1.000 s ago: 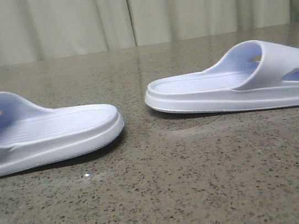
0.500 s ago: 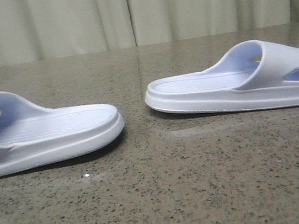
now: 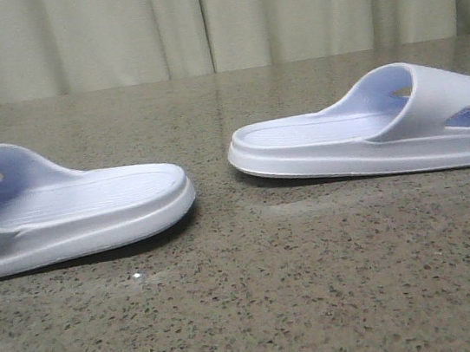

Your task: Insert blue slippers together front up

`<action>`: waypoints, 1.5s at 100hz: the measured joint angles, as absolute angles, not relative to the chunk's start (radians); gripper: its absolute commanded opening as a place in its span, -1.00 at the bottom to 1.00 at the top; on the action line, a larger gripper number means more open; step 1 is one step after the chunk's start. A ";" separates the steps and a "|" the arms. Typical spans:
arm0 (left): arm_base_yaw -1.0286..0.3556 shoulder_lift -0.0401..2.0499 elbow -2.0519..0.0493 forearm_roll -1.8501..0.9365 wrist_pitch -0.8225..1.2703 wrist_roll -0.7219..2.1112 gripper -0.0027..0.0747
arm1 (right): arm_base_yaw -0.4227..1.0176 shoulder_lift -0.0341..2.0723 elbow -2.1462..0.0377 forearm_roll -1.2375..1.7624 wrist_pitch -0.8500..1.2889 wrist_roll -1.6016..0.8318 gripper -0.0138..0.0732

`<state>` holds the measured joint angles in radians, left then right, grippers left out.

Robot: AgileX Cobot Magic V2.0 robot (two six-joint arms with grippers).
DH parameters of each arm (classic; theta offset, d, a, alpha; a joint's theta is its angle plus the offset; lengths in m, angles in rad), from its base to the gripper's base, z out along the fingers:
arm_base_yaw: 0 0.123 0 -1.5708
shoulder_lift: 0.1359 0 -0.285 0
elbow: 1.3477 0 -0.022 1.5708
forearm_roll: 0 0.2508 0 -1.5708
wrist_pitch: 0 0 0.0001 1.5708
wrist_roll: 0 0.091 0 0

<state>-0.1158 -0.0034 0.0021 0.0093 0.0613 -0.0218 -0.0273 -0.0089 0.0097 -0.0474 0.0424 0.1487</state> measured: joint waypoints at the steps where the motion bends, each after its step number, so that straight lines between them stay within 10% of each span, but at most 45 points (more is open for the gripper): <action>1: -0.116 -0.003 0.002 0.009 0.061 -0.022 -0.89 | -0.027 -0.009 0.010 -0.047 0.042 0.149 -0.93; 90: -0.116 0.007 -0.173 -0.782 0.047 -0.022 -0.89 | -0.027 0.021 -0.271 -0.046 0.231 0.159 -0.93; 150: -0.116 0.518 -0.552 -0.728 0.309 0.008 -0.86 | -0.027 0.485 -0.721 0.147 0.589 0.163 -0.66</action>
<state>-0.1158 0.5181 -0.5523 -0.7282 0.3090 0.0080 -0.0273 0.4852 -0.7208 0.1470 0.5892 0.1631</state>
